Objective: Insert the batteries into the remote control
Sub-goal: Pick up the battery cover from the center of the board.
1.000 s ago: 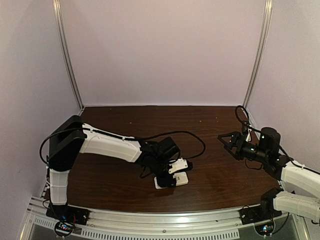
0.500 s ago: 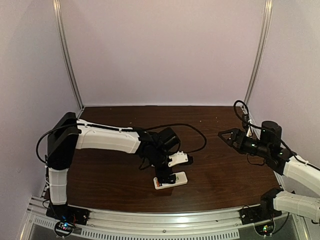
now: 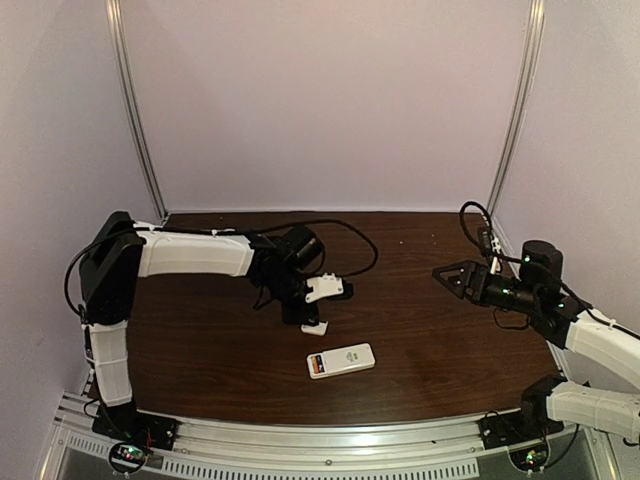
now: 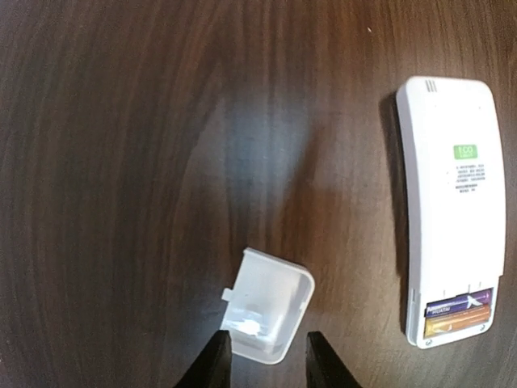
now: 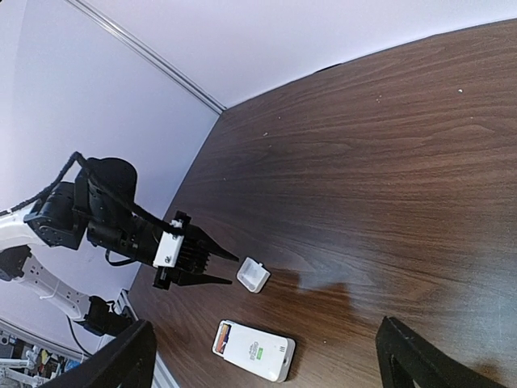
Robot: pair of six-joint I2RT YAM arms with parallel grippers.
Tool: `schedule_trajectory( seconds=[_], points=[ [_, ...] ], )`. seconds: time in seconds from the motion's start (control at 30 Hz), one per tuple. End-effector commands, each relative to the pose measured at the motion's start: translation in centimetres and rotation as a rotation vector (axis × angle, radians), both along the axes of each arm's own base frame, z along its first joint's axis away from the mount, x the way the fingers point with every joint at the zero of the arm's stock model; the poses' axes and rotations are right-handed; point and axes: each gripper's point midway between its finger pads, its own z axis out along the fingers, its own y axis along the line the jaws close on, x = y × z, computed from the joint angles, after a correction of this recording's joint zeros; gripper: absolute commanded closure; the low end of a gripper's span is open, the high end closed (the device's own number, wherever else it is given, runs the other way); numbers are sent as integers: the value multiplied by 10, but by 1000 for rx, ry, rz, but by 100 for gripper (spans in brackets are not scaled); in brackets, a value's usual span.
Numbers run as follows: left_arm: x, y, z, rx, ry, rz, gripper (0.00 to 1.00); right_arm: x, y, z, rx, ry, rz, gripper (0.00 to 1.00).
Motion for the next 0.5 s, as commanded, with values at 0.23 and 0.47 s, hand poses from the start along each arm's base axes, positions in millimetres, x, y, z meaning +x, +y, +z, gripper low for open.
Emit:
schedule_trajectory(
  seconds=[0.23, 0.47],
  points=[
    [-23, 6, -52, 93, 89, -127, 71, 3, 6, 9, 7, -43, 41, 7],
    [-20, 7, -59, 113, 84, -114, 90, 5, 9, 7, 3, -43, 60, 23]
  ],
)
